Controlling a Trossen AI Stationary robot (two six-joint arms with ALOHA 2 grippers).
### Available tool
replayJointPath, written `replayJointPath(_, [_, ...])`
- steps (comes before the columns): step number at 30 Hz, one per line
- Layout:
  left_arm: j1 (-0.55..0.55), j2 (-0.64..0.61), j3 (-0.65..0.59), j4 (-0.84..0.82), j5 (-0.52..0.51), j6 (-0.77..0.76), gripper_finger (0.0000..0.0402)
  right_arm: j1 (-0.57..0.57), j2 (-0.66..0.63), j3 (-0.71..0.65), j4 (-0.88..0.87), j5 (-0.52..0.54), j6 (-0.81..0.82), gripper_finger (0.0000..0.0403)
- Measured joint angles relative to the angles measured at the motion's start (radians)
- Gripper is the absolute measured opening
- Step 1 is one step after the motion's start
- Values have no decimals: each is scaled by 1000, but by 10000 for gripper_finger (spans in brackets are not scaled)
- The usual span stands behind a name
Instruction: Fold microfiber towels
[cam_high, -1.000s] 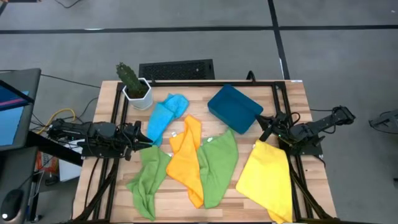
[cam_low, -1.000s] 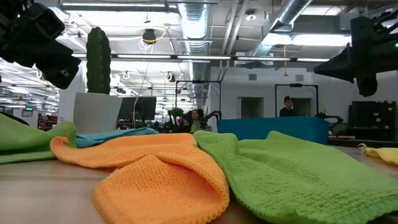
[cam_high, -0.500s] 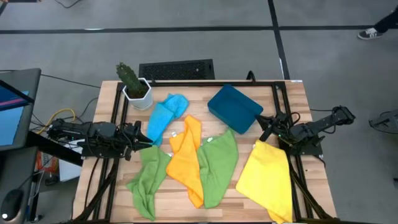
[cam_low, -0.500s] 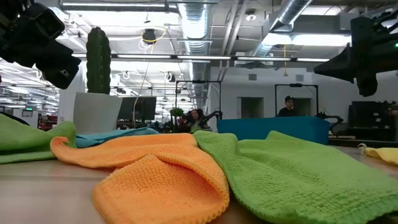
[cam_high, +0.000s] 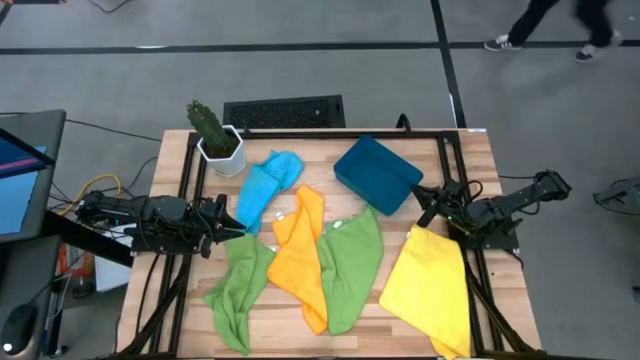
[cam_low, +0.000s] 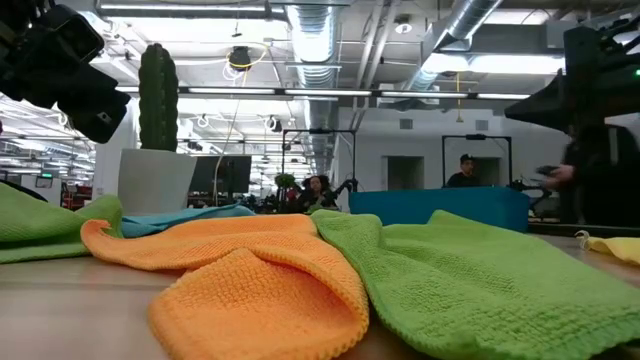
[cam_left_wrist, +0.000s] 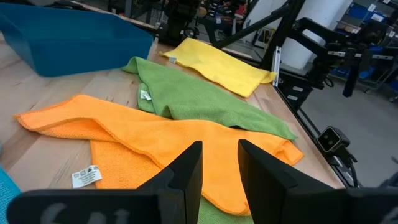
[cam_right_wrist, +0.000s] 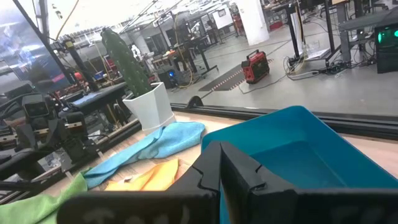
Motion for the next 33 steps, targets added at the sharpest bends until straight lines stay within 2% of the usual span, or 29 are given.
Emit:
replayJointPath(30, [0,0,0,1,0,0,93,0,0,0,0,0,-2,33])
replayJointPath(33, [0,0,-1,15,-16,48,93,0,0,0,1,1,-7,33])
